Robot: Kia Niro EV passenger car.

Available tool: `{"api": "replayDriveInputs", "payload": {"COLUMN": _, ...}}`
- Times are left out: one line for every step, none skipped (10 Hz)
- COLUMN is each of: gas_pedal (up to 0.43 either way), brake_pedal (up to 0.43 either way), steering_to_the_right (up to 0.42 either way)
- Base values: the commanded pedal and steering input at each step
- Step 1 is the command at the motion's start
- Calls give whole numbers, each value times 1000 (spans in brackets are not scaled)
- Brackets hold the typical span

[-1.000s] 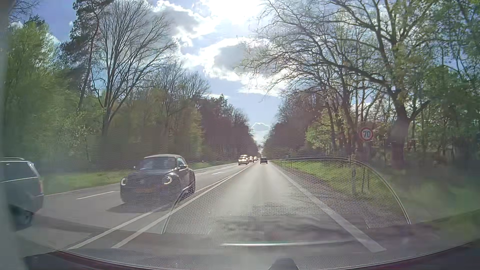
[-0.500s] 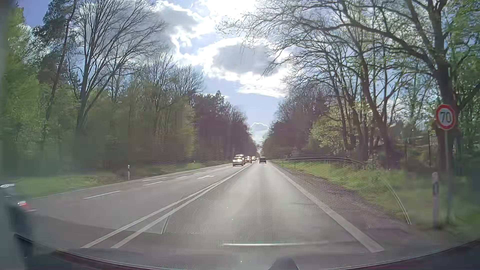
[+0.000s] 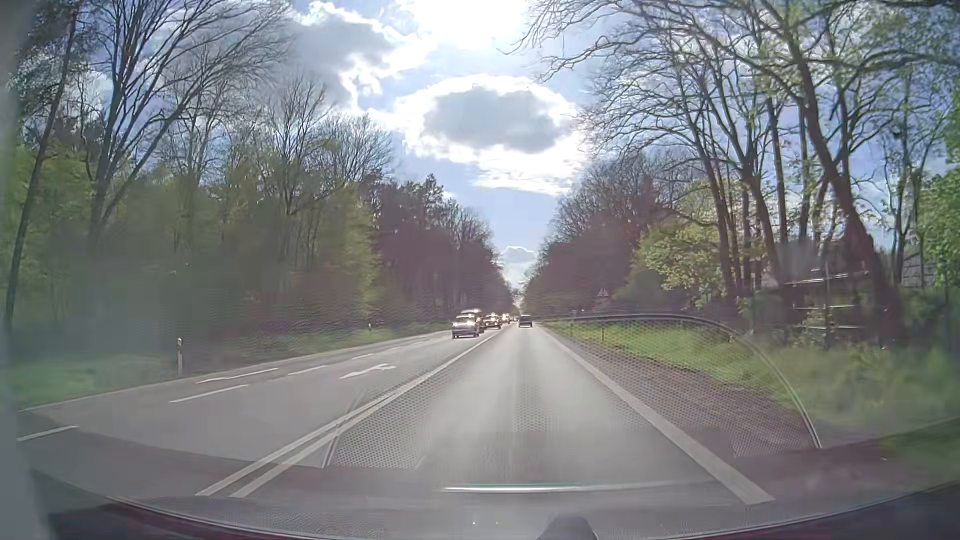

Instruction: Follow the waypoints while adhering to traffic rules and regulations

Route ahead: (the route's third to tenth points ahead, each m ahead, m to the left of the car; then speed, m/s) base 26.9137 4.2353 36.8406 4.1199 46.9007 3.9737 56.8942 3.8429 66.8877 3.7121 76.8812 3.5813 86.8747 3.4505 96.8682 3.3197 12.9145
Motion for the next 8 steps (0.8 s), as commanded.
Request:
{"api": "replayDriveInputs", "payload": {"gas_pedal": 280, "brake_pedal": 0, "steering_to_the_right": -1}}
{"api": "replayDriveInputs", "payload": {"gas_pedal": 280, "brake_pedal": 0, "steering_to_the_right": -1}}
{"api": "replayDriveInputs", "payload": {"gas_pedal": 280, "brake_pedal": 0, "steering_to_the_right": -1}}
{"api": "replayDriveInputs", "payload": {"gas_pedal": 280, "brake_pedal": 0, "steering_to_the_right": -1}}
{"api": "replayDriveInputs", "payload": {"gas_pedal": 280, "brake_pedal": 0, "steering_to_the_right": -1}}
{"api": "replayDriveInputs", "payload": {"gas_pedal": 280, "brake_pedal": 0, "steering_to_the_right": -1}}
{"api": "replayDriveInputs", "payload": {"gas_pedal": 280, "brake_pedal": 0, "steering_to_the_right": -1}}
{"api": "replayDriveInputs", "payload": {"gas_pedal": 280, "brake_pedal": 0, "steering_to_the_right": -1}}
